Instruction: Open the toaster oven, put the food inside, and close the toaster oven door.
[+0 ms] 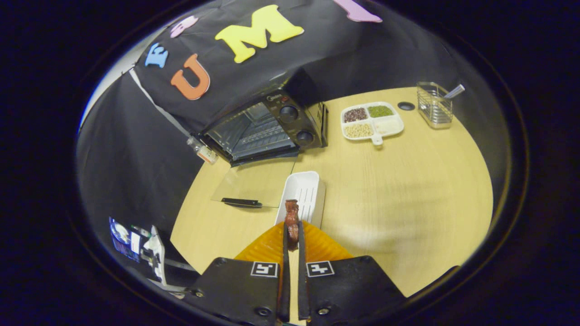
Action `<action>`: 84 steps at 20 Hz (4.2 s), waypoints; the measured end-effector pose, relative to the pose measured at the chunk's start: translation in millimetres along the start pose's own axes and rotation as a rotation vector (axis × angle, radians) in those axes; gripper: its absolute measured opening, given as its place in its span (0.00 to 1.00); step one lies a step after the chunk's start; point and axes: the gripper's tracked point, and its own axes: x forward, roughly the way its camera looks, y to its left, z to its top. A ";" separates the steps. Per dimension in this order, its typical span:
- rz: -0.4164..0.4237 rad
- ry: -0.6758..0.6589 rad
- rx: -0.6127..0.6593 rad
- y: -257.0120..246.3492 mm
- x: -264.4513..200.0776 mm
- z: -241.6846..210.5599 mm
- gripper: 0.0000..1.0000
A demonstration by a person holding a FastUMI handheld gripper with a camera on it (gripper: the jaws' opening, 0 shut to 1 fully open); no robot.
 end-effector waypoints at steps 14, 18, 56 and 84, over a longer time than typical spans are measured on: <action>-0.316 -0.370 -0.431 93.5 -41.2 37.9 0.10; -0.324 -0.403 -0.442 127.7 -13.6 40.8 0.10; 0.059 -0.538 0.527 110.8 268.2 177.5 0.15; -0.367 -0.475 -0.181 145.7 172.3 -7.6 0.98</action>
